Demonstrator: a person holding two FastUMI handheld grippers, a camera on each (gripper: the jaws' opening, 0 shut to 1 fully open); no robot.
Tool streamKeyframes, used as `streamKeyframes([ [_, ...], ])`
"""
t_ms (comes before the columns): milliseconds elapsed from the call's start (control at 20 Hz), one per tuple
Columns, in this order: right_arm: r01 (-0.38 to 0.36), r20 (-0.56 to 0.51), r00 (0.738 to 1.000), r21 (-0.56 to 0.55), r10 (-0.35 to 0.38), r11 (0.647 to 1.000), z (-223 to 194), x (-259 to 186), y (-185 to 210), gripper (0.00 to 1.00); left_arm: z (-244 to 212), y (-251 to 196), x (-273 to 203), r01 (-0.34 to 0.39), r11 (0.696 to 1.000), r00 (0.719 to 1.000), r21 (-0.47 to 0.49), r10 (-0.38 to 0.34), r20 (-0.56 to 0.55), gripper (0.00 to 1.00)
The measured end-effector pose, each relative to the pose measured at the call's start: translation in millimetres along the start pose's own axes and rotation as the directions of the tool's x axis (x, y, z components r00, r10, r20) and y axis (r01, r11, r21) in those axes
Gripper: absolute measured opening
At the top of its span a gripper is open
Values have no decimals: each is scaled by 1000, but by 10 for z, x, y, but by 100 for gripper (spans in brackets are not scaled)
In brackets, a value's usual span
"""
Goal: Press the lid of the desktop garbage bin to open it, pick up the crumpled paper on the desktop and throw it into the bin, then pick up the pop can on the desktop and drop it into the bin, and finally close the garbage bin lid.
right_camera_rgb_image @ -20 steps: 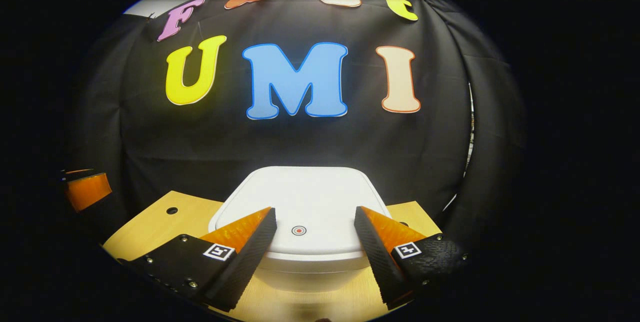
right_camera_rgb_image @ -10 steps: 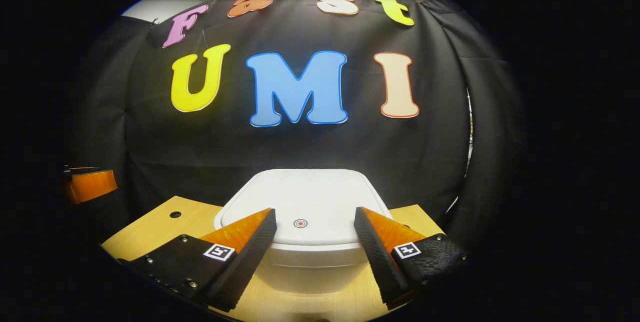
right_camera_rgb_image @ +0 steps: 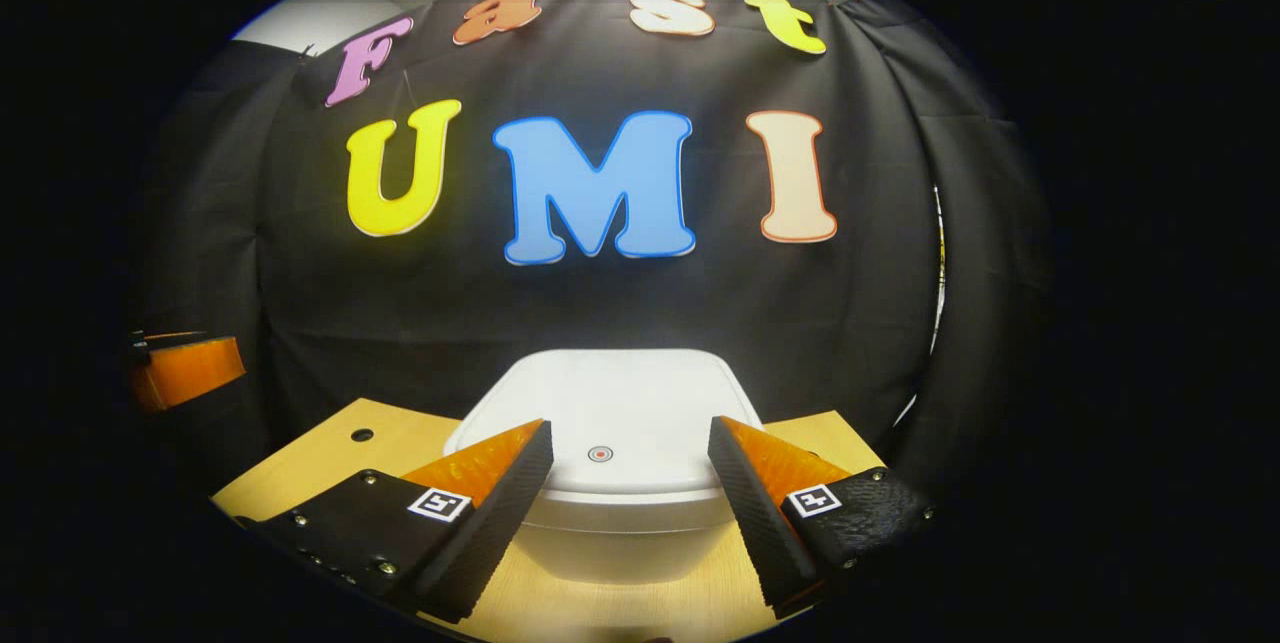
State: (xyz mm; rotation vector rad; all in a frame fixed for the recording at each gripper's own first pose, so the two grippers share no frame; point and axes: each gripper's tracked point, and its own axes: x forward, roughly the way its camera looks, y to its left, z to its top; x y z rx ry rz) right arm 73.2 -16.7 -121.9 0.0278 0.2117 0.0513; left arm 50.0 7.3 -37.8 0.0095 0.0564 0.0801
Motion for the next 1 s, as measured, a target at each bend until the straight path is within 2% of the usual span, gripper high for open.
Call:
streamKeyframes([
  [250,-27,97,995,-11,28,1000,433,-393,50,99,380,-16,-273,-9,1000,997,22,7,79,97],
  [450,-33,161,986,-6,34,999,701,-673,72,99,571,-52,-469,-7,1000,994,23,5,110,89],
  [600,-41,189,981,-12,42,999,823,-821,111,99,637,-34,-620,-8,1000,993,8,6,122,97],
  [1000,-19,230,973,-45,29,999,952,-1063,247,99,639,194,-823,-4,1000,993,1,4,118,97],
])
